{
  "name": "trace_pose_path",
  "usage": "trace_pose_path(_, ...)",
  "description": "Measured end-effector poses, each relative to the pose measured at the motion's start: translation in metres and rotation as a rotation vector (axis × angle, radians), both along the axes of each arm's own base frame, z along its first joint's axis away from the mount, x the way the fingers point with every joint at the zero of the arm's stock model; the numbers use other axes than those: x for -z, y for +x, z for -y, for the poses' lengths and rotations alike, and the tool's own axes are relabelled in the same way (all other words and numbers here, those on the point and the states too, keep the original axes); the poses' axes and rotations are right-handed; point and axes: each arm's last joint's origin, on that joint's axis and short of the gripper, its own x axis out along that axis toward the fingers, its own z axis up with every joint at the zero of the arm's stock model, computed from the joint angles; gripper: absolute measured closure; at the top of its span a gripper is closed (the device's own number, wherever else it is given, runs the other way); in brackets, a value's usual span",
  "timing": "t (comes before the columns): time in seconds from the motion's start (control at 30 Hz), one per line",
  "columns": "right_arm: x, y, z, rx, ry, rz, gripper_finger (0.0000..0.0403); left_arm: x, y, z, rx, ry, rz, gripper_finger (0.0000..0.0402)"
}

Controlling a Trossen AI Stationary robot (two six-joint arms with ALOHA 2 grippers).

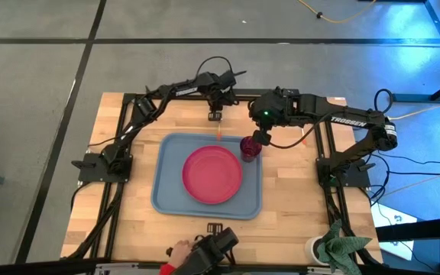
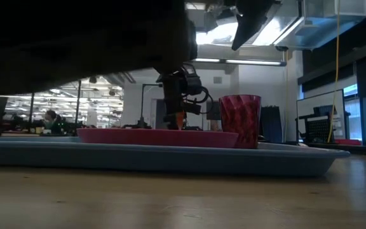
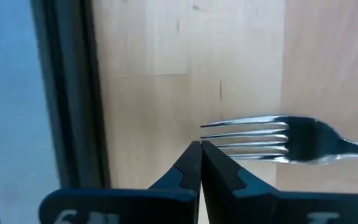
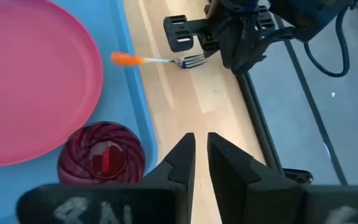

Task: Pick and place plate/cup/fork/spoon on tray
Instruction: Put the orange fork on the blue serving tray to the left of the red plate

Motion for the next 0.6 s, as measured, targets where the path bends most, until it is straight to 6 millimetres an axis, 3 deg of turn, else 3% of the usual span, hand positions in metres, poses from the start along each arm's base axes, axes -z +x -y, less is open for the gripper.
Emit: trace_pose_path(0.6,-0.0013,0.0001,0.0022,0.038,-0.061,0.001,0.0353,-0.0072,0.0014,0.0003,-0.064,0.134,-0.054,0.0401)
